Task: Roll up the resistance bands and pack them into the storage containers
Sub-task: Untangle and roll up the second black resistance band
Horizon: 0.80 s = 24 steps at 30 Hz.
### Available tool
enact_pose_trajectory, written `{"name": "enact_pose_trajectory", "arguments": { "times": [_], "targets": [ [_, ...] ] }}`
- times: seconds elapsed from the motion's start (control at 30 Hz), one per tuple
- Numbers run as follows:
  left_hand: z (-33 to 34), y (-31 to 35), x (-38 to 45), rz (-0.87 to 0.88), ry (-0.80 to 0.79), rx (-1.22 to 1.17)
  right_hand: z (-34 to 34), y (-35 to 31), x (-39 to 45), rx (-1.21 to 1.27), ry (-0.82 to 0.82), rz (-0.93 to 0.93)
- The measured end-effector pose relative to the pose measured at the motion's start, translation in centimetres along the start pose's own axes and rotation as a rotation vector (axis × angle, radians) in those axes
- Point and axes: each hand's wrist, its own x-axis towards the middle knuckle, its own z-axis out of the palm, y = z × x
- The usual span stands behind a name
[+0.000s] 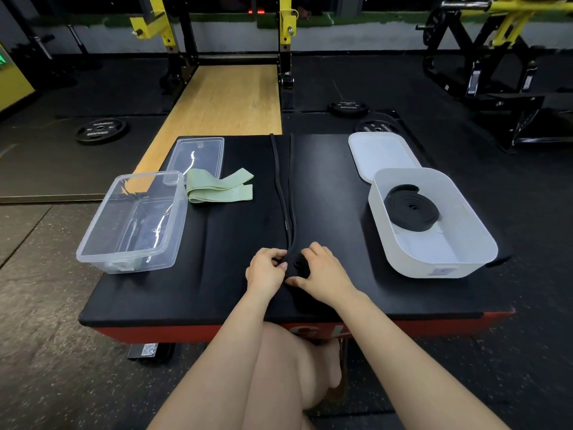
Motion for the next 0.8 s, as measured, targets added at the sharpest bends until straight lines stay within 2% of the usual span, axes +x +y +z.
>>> {"name": "enact_pose_trajectory", "arguments": {
  "times": [0.33,0.8],
  "targets": [
    [0.0,0.2,0.2,-0.068,0.031,0.008,-1.7,0.8,1.2,-0.043,-0.224,-0.081],
    [0.2,0.6,0.2,-0.063,0.025,-0.047,-3.0,1.5,3.1,-0.115,-0.370,-0.194]
  ]
}}
